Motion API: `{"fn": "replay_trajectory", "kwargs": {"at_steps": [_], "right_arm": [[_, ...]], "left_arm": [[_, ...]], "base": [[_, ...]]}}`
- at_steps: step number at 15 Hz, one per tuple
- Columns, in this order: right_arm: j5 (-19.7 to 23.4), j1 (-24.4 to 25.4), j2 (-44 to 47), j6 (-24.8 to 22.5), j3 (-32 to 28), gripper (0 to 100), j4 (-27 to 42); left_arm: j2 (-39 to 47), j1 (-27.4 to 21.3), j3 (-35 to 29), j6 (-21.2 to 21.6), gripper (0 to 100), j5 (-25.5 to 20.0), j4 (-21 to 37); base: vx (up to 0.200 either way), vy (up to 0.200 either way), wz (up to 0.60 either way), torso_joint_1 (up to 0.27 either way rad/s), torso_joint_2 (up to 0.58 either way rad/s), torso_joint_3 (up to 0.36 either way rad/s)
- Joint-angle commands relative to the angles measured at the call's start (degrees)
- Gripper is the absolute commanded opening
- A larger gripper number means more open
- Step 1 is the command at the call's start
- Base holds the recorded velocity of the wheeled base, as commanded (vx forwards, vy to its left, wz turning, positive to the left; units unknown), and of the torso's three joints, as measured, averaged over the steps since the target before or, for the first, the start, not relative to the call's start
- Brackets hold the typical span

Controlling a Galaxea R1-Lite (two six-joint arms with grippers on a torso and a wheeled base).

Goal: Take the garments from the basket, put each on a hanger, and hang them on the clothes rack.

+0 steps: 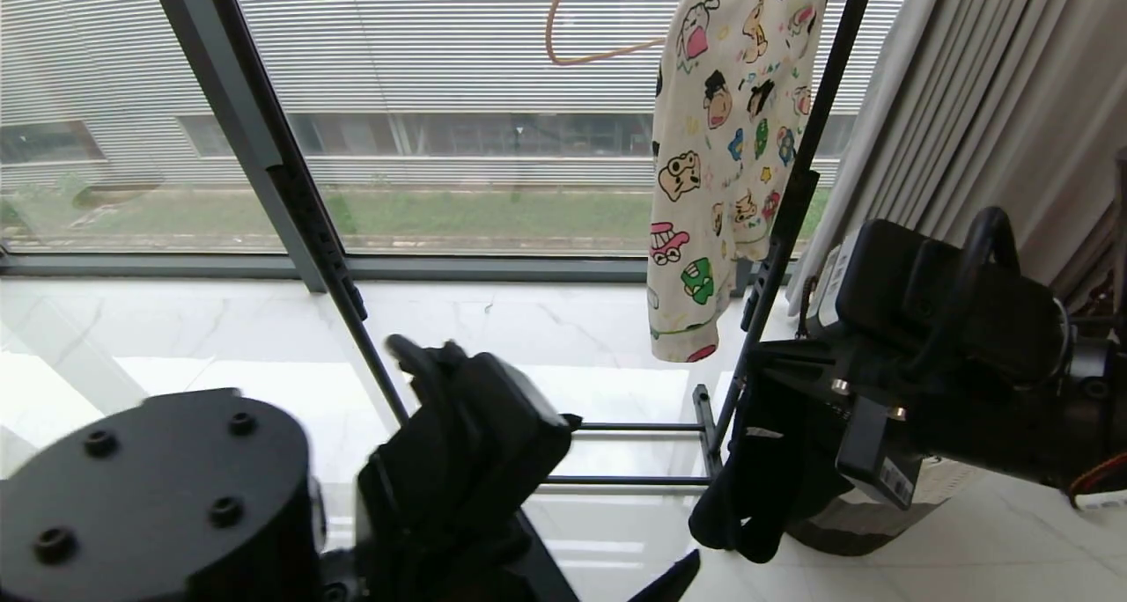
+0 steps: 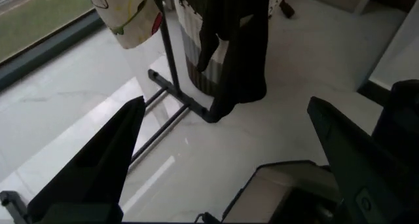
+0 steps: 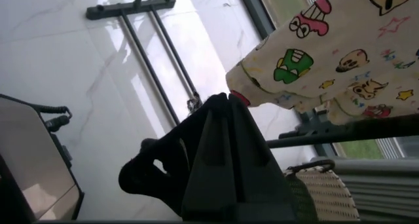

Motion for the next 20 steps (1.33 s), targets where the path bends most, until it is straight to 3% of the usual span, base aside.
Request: {"fn": "replay_trajectory", "kwargs": {"at_steps": [1,5,8,13,20], "right_arm": [[0.0,0.6,-1.9,0.0,-1.0,0,0.9],[0.0,2.0,-2.3,0.0,-1.0,0,1.0],[-0.1,3.5,-2.2,0.0,-1.0,0,1.0],[-0.1,3.8,-2.2,0.0,-1.0,0,1.0],[-0.1,4.6,-2.1,0.0,-1.0,0,1.0]], "left_arm": [[14.1,-1.9,-6.7,-1.5,100,0.1,-6.1],[22.0,-1.4,-13.6,-1.5,100,0.8,-6.2],[28.6,1.7,-16.4,-1.3,100,4.5,-6.3],[31.5,5.5,-17.5,-1.2,100,5.2,-6.3],[31.6,6.1,-17.5,-1.3,100,6.9,-6.4]], "base": [[0.000,0.000,0.00,0.000,0.00,0.000],[0.000,0.000,0.00,0.000,0.00,0.000],[0.000,0.000,0.00,0.000,0.00,0.000],[0.000,0.000,0.00,0.000,0.00,0.000],[0.000,0.000,0.00,0.000,0.00,0.000]]}}
